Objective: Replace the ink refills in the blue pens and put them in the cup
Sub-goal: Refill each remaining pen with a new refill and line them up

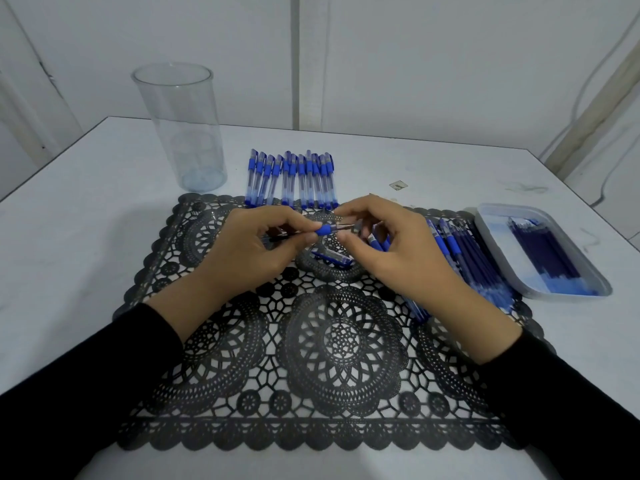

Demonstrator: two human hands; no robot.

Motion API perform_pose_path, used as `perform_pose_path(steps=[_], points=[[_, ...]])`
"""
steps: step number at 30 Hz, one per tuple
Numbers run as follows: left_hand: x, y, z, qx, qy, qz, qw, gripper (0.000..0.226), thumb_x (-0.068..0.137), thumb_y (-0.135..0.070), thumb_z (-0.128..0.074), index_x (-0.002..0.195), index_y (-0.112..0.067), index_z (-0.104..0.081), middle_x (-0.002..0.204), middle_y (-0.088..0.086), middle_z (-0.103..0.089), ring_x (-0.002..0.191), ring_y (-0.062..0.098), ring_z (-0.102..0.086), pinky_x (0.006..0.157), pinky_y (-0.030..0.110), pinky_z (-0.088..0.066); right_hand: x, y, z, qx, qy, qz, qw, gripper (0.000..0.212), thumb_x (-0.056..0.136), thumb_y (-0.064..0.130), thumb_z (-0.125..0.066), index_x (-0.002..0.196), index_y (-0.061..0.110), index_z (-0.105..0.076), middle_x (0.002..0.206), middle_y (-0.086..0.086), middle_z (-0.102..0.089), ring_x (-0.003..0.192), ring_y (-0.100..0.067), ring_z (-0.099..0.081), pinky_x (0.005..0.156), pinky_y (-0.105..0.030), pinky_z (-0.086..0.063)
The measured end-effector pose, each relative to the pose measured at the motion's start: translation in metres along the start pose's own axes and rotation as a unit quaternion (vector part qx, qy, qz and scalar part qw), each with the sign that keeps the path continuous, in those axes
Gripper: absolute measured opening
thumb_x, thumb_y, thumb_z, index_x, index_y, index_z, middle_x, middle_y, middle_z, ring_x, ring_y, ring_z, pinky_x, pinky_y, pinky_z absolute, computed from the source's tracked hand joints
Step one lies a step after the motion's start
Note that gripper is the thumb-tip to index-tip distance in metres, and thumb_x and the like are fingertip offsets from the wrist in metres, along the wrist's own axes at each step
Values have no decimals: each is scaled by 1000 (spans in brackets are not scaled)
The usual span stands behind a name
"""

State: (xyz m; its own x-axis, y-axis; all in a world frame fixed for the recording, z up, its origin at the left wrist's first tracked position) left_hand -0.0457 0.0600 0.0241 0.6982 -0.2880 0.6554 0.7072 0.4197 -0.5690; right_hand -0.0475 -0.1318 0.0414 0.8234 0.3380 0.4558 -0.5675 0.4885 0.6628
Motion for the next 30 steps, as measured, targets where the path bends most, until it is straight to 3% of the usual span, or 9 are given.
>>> perform_pose_path(steps=[5, 9, 11, 13, 17, 22, 26, 30], points=[[0, -1, 2, -7, -5, -1, 1000, 17, 85, -17, -73, 102, -12, -73, 91, -5, -74, 80, 6, -71, 73, 21, -57, 1, -2, -2, 4, 4, -6, 1000, 11, 96, 24, -61, 95, 18, -71, 72, 9, -62, 64, -3, -51, 61, -11, -37], [0, 0, 1, -2, -1, -5, 1000, 18, 86, -15, -75, 103, -11, -74, 92, -4, -74, 81, 6, -71, 74, 22, -57, 0, 0, -1, 2, 1, 5, 1000, 10, 93, 17, -65, 102, 16, -69, 82, 7, -65, 68, -5, -52, 64, -10, -38], [0, 0, 2, 2, 0, -6, 1000, 17, 85, -12, -75, 102, -10, -74, 92, -4, -74, 82, 5, -71, 74, 22, -58, 1, -1, -1, -2, 4, 2, 1000, 6, 94, 19, -64, 93, 17, -69, 74, 6, -63, 65, -4, -50, 62, -11, -37], [0, 0, 1, 7, 4, -7, 1000, 17, 85, -12, -76, 102, -9, -75, 92, -4, -74, 82, 5, -71, 74, 23, -58, 1, -3, -1, -3, 2, -5, 1000, 15, 97, 25, -60, 87, 18, -69, 69, 5, -62, 62, -5, -50, 60, -13, -37], [0, 0, 1, 1, 2, -9, 1000, 17, 85, -10, -76, 102, -10, -74, 91, -2, -74, 80, 7, -71, 72, 27, -59, 0, -4, 1, 27, -2, -23, 999, 11, 93, 20, -66, 102, 18, -70, 80, 9, -65, 68, -8, -54, 64, -19, -45], [0, -1, 3, 2, 4, -2, 1000, 17, 85, -16, -73, 102, -10, -74, 92, -5, -74, 82, 6, -71, 74, 24, -59, 1, -5, -2, 5, 1, -18, 1000, 8, 93, 24, -65, 95, 20, -71, 73, 7, -63, 65, -7, -54, 60, -16, -42], [1, 0, 2, 7, -4, -6, 1000, 16, 85, -12, -75, 100, -9, -74, 90, 0, -75, 80, 10, -71, 72, 30, -60, 0, -5, -1, 6, -6, -18, 1000, 9, 91, 25, -67, 99, 21, -70, 77, 3, -65, 69, -9, -56, 64, -22, -46], [0, -1, 3, 9, 1, -3, 1000, 17, 85, -16, -73, 100, -9, -74, 91, -1, -75, 83, 8, -71, 74, 26, -59, 0, -4, -2, 16, -12, -21, 1000, 8, 90, 20, -69, 97, 21, -72, 78, 2, -66, 72, -13, -58, 66, -23, -49]])
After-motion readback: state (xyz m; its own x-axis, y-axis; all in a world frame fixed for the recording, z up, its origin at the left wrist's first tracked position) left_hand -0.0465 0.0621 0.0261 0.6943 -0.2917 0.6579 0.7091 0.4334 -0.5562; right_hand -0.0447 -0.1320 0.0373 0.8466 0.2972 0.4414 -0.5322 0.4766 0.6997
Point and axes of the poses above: each hand's wrist, its own x-axis towards the middle knuckle, its own z-axis out of the back of the hand, y = z × x, the point moved 4 cm from there along x, towards the middle knuckle
